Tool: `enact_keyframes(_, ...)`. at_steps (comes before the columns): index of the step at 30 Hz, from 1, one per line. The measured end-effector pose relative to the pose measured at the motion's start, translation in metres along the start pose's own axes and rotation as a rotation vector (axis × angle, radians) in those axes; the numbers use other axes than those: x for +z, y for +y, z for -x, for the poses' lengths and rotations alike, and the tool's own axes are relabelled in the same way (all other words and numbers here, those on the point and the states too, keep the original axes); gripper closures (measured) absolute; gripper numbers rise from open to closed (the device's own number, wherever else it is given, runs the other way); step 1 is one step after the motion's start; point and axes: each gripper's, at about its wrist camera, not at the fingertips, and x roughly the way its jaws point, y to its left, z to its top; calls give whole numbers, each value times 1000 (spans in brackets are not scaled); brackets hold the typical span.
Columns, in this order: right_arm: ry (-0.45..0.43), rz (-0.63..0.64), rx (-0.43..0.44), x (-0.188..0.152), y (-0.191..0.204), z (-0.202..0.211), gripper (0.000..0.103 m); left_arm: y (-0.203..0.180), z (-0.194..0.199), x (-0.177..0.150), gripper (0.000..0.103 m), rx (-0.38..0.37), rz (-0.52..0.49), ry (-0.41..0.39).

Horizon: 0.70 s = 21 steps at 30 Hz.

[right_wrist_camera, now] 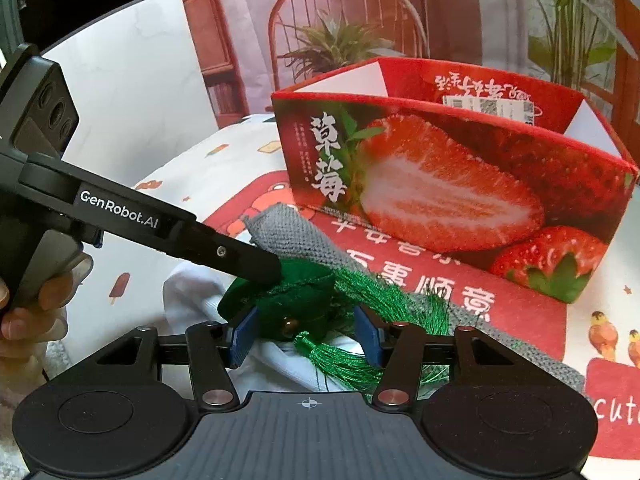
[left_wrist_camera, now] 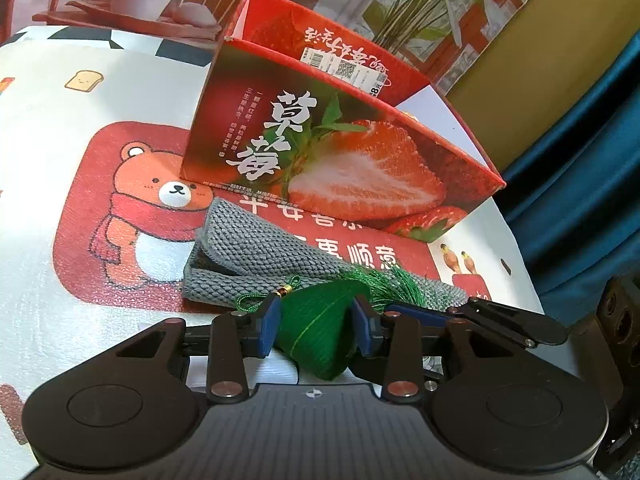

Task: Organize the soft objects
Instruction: 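Close both grippers on the green tasseled sachet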

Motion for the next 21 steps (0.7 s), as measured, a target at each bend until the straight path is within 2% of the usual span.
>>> enact_keyframes(21,14,-7,43,-1,2,-6,52,5,-2,-5,62,-2,14,7)
